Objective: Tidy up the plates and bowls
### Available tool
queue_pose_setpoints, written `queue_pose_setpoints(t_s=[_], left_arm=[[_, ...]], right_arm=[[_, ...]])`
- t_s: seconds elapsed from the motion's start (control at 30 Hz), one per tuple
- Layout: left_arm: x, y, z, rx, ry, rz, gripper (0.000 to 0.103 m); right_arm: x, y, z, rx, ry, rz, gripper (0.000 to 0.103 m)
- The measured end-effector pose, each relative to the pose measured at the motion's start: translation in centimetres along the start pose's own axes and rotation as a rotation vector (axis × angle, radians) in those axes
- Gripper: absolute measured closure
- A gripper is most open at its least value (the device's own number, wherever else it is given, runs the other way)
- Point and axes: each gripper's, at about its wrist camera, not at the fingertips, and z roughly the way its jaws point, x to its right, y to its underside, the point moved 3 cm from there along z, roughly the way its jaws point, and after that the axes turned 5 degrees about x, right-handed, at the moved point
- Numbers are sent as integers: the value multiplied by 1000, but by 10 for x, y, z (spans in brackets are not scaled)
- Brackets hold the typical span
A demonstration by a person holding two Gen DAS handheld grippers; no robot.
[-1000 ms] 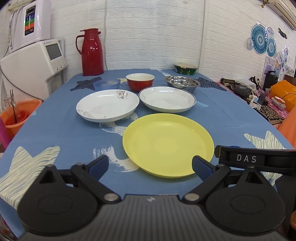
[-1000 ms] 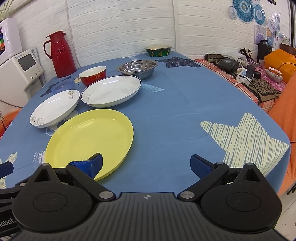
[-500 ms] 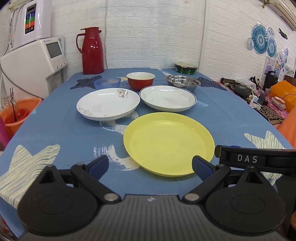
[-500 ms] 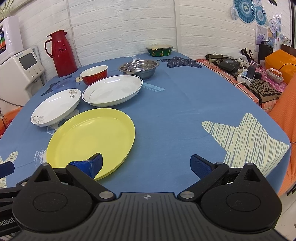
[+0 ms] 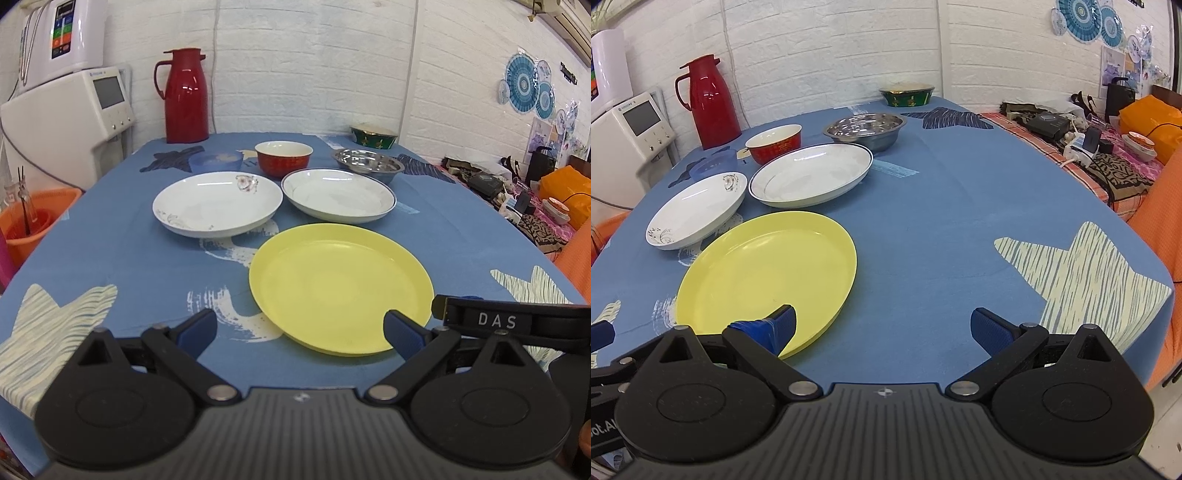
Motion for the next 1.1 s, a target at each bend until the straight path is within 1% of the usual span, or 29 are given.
queue_pose_setpoints(t_s=[0.2, 0.4, 0.53, 0.67, 0.77, 0.87, 0.97, 1.0, 1.1], left_arm=[[-16, -8, 11, -10, -28, -28, 7], [-37, -19, 43, -72, -64, -59, 7], [-43, -27, 69, -134, -36, -88, 7], [-44, -32, 95, -182, -36, -88, 7], [-40, -32, 112, -220, -21, -88, 7], [-38, -30, 124, -247, -5, -84, 7], [-34, -29, 128, -240, -22, -45, 7], [-32, -29, 129, -240, -26, -28, 7], [-26, -26, 131, -231, -33, 18, 7]], right_arm=[[5, -3, 11, -13, -2, 25, 14], [-4, -6, 32, -47, -28, -20, 14], [-16, -9, 48, -79, -61, -88, 14], [-25, -11, 64, -111, -81, -148, 14], [-29, -14, 72, -122, -126, -154, 13], [-30, -15, 75, -110, -149, -173, 12], [-25, -8, 72, -31, -208, -221, 12], [-23, -7, 70, -19, -223, -232, 12], [-29, -10, 71, -39, -212, -230, 14]])
